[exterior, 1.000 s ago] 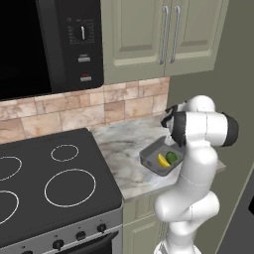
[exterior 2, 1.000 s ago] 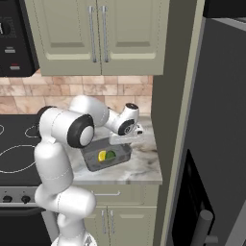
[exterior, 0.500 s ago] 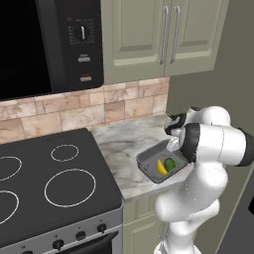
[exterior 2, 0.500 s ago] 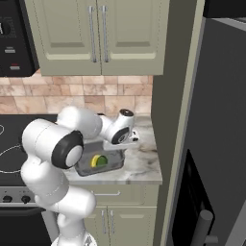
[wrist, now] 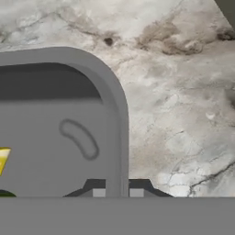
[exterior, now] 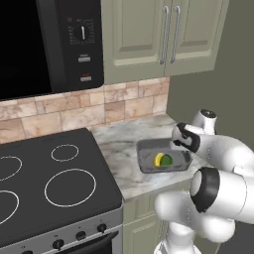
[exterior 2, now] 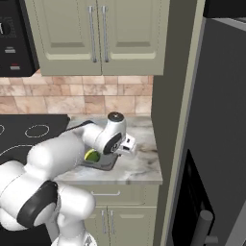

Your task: Take the avocado and lemon wedge out of the freezer and place them in the tupperware container on the counter. Then put the tupperware containing the vegetables back in the freezer.

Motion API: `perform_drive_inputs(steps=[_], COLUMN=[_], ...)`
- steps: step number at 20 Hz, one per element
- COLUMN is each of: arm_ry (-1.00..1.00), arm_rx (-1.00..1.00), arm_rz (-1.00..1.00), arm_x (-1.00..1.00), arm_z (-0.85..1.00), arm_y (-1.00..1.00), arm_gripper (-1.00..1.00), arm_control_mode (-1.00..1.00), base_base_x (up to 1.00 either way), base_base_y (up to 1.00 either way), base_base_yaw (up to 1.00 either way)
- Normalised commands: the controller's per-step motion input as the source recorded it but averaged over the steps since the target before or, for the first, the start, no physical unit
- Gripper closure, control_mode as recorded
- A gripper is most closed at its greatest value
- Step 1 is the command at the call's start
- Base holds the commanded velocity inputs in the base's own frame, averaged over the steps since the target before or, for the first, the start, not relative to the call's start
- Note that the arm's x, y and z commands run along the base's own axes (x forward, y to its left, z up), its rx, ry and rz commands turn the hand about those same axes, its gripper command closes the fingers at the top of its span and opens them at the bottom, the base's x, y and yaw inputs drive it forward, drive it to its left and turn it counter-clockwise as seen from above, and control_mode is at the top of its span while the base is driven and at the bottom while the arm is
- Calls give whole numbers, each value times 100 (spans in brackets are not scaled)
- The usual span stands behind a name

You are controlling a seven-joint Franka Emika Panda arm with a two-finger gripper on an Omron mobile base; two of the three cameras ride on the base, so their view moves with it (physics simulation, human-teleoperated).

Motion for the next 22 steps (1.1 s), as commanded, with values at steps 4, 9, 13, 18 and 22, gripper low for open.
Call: perform_drive_inputs(steps=[4, 9, 13, 18, 22], arm_ry=[0, 0, 0, 0, 0], arm_rx=[19, 9, 0, 0, 0], arm_rz=[-57, -32, -11, -1, 0], arm_x=[-39, -26, -33, -40, -54], arm_z=[98, 98, 82, 60, 63], arm_y=[0, 0, 0, 0, 0], arm_gripper=[100, 100, 100, 100, 100], arm_control_mode=[-100, -100, -100, -100, -100], base_base_x=[0, 0, 0, 0, 0], base_base_y=[0, 0, 0, 0, 0], base_base_yaw=[0, 0, 0, 0, 0])
